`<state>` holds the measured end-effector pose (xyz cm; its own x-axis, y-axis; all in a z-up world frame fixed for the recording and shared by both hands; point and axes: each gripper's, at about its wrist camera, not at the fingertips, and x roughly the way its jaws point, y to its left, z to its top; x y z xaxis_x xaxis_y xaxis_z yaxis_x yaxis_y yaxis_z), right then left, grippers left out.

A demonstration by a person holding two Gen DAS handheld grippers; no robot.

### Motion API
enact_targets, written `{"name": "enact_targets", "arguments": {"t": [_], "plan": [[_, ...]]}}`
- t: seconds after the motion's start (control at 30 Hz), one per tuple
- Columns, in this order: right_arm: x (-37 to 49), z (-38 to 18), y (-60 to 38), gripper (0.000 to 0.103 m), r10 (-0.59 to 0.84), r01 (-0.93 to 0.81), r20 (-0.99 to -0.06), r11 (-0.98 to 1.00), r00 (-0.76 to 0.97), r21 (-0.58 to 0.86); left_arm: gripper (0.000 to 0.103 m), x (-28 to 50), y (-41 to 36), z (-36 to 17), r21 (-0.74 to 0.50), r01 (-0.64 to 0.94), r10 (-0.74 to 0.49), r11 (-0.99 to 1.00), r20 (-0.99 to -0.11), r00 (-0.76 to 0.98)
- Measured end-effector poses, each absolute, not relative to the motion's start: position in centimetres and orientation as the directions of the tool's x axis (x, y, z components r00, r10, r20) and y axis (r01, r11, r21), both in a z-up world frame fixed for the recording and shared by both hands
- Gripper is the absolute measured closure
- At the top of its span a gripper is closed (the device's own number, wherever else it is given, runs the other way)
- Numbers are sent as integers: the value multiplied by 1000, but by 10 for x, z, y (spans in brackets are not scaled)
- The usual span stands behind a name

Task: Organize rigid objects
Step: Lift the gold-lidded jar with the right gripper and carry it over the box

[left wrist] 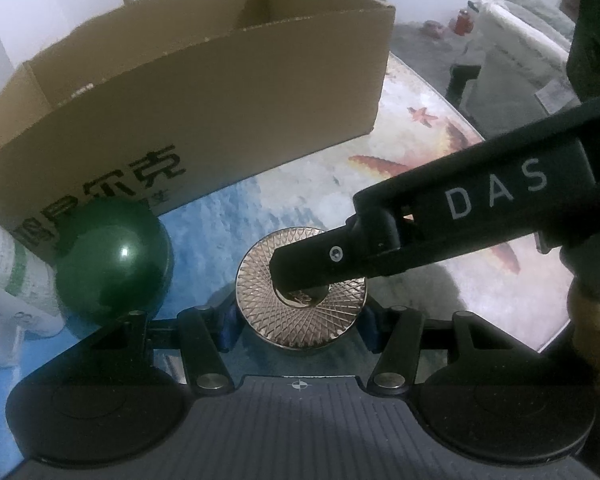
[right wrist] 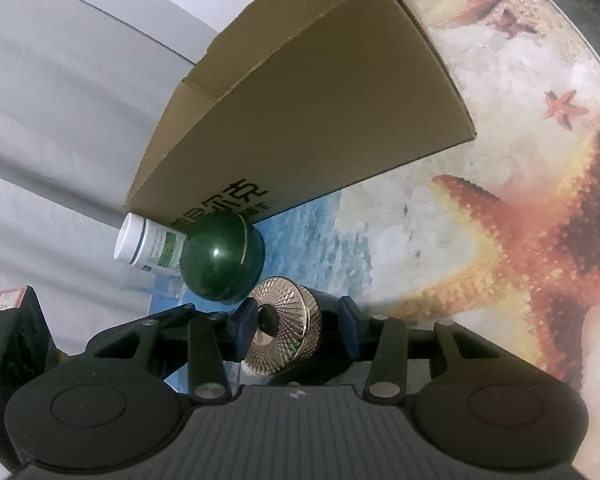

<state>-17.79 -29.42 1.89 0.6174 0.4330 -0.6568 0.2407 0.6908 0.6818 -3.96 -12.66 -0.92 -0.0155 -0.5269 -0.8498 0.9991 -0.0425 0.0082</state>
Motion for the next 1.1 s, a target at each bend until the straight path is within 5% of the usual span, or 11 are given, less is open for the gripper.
{"name": "enact_targets", "arguments": {"t": [0.63, 1.1], "plan": [[-137, 161, -294, 57, 395, 23, -570, 808, 720, 589, 47, -13, -175, 101, 49, 999, -691, 17, -721, 47], [32, 141, -356, 57, 435, 85, -698, 813, 569, 576, 47, 23, -290, 82, -52, 990, -521, 135, -853, 26]]}}
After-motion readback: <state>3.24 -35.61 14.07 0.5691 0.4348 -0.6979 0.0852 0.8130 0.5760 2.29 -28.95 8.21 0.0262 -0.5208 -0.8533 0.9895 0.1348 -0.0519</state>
